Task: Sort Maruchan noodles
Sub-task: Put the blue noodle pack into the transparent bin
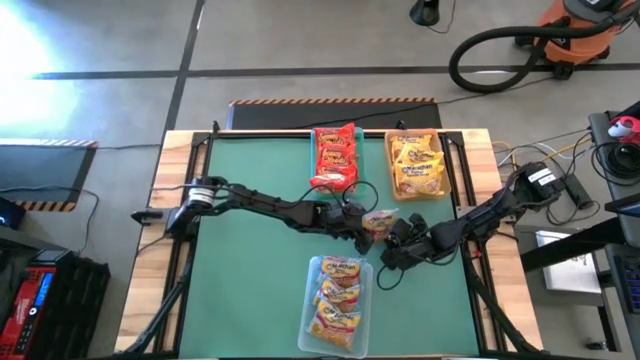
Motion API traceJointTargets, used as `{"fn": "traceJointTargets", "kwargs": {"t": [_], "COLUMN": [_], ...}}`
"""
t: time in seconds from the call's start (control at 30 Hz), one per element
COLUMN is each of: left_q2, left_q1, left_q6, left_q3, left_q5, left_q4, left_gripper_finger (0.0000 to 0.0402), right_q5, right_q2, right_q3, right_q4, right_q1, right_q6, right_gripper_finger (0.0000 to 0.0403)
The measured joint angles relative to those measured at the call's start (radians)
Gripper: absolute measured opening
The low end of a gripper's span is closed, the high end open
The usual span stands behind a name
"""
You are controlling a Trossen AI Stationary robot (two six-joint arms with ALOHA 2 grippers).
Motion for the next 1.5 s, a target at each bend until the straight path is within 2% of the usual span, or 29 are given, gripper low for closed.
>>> {"fn": "traceJointTargets", "kwargs": {"t": [0.2, 0.37, 0.6, 0.8, 1.03, 1.27, 1.5], "left_q2": [0.013, 0.014, 0.013, 0.012, -0.006, -0.069, -0.172], "left_q1": [0.002, 0.005, 0.005, 0.003, 0.001, 0.004, 0.008], "left_q6": [0.006, 0.010, 0.011, 0.011, 0.028, 0.057, 0.116], "left_q3": [0.000, 0.000, -0.001, -0.001, 0.000, -0.001, -0.001], "left_q5": [-0.014, -0.008, -0.007, 0.021, 0.042, 0.019, -0.066], "left_q4": [0.013, 0.013, -0.003, -0.020, -0.041, -0.065, -0.133], "left_gripper_finger": [0.0228, 0.0214, 0.0144, 0.0071, 0.0009, 0.0001, 0.0000], "right_q5": [-0.001, 0.000, 0.002, 0.007, -0.005, -0.043, -0.049], "right_q2": [0.000, 0.000, -0.009, -0.019, -0.070, -0.211, -0.307], "right_q3": [0.000, 0.000, 0.006, 0.055, 0.135, 0.163, 0.160], "right_q4": [0.002, 0.003, -0.004, -0.048, -0.269, -0.359, -0.366], "right_q1": [-0.006, -0.006, -0.006, -0.006, 0.008, 0.059, 0.115], "right_q6": [-0.007, -0.003, 0.030, -0.013, -0.008, 0.030, 0.093], "right_gripper_finger": [0.0138, 0.0138, 0.0138, 0.0138, 0.0138, 0.0138, 0.0139]}}
